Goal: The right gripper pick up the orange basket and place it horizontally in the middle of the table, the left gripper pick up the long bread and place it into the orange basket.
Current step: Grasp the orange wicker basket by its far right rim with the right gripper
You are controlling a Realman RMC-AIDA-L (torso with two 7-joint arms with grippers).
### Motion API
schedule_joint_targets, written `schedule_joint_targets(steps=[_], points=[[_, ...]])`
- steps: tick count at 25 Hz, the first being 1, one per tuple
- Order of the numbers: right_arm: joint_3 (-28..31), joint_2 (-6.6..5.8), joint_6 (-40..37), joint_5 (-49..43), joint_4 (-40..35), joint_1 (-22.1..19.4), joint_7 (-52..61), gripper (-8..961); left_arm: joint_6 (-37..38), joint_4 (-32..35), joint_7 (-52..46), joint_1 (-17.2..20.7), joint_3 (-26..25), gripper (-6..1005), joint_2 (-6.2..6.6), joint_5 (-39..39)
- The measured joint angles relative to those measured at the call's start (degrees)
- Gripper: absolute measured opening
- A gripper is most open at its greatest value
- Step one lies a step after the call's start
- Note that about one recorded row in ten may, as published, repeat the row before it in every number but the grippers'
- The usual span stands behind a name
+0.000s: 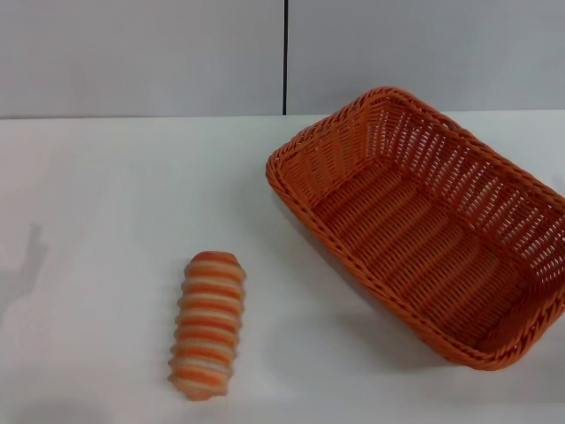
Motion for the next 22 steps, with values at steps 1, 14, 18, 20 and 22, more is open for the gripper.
schedule_joint_targets(steps=[1,14,18,20,22], points=[[0.07,-0.01,1.70,-0.05,-1.23,-0.76,0.39,822,-0.18,0.14,0.00,-0.13,0.27,830,0.06,0.00],[2.25,-0.04,2.32,-0.12,-13.50,-5.31,14.71,820,-3.00,0.43,0.80,-2.14,1.31,830,-0.04,-0.01],[1.58,-0.08,0.88,-5.17,-26.21,-4.77,29.44,819,-3.59,0.56,0.80,-3.04,1.47,830,-0.01,0.00],[1.34,-0.07,0.81,-8.24,-33.86,-4.17,36.18,819,-4.23,0.58,0.80,-3.40,1.52,830,-0.02,0.00],[1.29,-0.10,0.89,-10.57,-40.40,-3.52,43.15,819,-5.21,0.63,0.80,-3.83,1.60,830,-0.02,0.00]])
